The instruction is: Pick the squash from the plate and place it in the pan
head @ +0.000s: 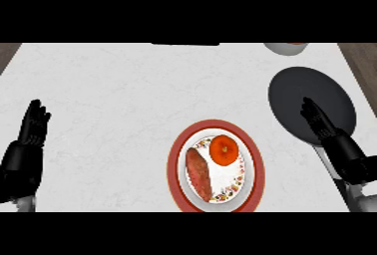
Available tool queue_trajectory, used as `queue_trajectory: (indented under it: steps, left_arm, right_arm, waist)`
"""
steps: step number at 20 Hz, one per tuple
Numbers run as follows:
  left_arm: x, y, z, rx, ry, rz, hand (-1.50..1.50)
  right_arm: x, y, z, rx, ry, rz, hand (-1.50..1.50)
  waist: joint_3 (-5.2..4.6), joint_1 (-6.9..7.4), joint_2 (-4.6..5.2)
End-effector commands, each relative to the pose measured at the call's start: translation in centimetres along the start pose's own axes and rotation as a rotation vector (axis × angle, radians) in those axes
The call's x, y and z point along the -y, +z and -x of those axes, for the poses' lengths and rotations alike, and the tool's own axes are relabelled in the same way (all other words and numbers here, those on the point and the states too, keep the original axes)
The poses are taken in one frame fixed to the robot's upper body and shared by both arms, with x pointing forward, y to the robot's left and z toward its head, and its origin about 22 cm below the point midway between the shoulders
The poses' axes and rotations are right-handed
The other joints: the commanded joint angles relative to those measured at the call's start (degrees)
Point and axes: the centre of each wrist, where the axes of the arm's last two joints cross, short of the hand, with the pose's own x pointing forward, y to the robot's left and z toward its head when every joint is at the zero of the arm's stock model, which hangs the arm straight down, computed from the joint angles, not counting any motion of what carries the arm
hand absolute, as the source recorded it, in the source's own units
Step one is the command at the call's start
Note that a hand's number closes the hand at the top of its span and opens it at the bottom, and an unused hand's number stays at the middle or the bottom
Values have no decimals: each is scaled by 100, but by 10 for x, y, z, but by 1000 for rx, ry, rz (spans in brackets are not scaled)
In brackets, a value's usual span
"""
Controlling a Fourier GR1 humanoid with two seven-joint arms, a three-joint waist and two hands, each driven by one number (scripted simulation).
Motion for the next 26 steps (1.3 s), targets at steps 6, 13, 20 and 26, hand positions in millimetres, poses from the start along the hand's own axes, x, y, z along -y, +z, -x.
queue_trajectory:
  steps: [6,13,20,26]
  left_arm:
    - [85,13,-13,83,217,286,0]
    - [103,24,1,16,262,350,0]
    - [105,26,-7,23,262,348,0]
    - [101,3,2,18,256,393,0]
  right_arm:
    - [-59,-46,-77,394,-247,53,150]
    - [-61,69,-15,161,38,314,-150]
    - [-53,60,-59,85,290,249,-150]
    - [-56,13,-90,-45,441,110,-150]
  waist:
    - [148,-144,-162]
    - [153,-167,-162]
    - [150,-41,-151]
    - [141,68,-108]
